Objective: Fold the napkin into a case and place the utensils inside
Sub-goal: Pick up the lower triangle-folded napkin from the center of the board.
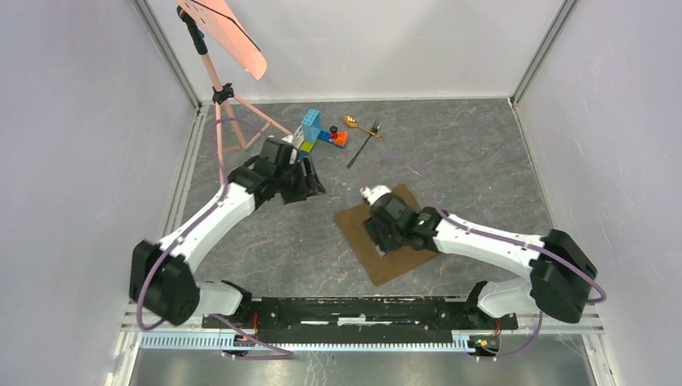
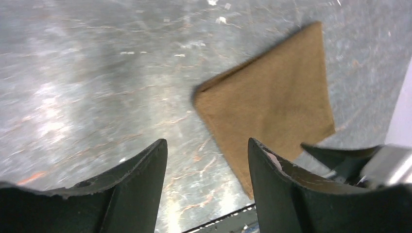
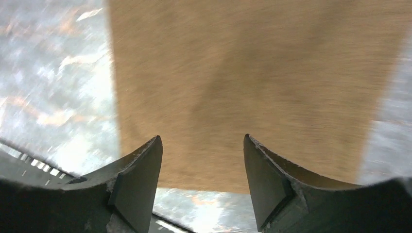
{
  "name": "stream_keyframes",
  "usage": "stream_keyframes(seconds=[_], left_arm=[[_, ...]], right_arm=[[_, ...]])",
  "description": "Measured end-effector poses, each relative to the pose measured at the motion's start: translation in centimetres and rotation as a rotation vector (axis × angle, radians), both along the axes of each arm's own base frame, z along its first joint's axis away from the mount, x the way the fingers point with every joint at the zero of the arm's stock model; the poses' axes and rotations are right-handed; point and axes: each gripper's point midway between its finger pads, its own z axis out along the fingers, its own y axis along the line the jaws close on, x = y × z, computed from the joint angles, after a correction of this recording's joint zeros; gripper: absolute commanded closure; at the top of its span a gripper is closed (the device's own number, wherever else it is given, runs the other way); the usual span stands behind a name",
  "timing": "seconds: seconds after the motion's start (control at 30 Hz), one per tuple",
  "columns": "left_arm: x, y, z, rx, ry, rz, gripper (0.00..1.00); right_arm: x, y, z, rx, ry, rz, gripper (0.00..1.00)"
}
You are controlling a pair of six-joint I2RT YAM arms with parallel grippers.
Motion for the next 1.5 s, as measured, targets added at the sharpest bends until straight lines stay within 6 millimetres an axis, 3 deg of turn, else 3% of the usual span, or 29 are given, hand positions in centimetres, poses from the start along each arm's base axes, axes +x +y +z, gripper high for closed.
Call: stream_keyframes(seconds=[0.13,0.3,0.47,0.77,0.87,1.0,1.1,1.37,1.5], left_arm=[[-1.2,3.5,0.8,0.021,-0.066,0.087,0.29],[-2.4,4.6,1.1,0.026,-0.104,0.107,0.29],[-2.7,4.7,0.3,0.032,-0.089,0.105,0.29],[-2.9,4.6,-0.1,0.033,-0.078,0.100,0.29],[-2.9,4.6,-0.1,0.033,-0.078,0.100,0.29],[-2.9,4.6,-0.1,0.033,-0.077,0.101,0.29],[-2.9,4.6,-0.2,0.034,-0.075,0.101,0.29],[-3.0,3.5,-1.3,0.001,-0.027,0.065,0.23],[-3.7,1.1,-3.6,-0.111,0.070,0.036,0.07]], right_arm=[[-4.7,3.5,-2.8,-0.002,0.138,0.146,0.30],[-7.0,5.3,-4.3,-0.034,0.204,0.203,0.35],[-7.4,6.7,-4.6,-0.042,0.211,0.213,0.40],[-7.6,6.1,-6.1,-0.106,0.212,0.196,0.51],[-7.6,6.1,-6.3,-0.124,0.195,0.189,0.62],[-7.3,6.4,-6.5,-0.115,0.160,0.178,0.88],[-6.9,6.5,-6.4,-0.094,0.125,0.167,1.00],[-6.7,6.3,-6.1,0.029,0.100,0.199,1.00],[-6.5,5.5,-5.3,0.230,0.145,0.177,1.00]])
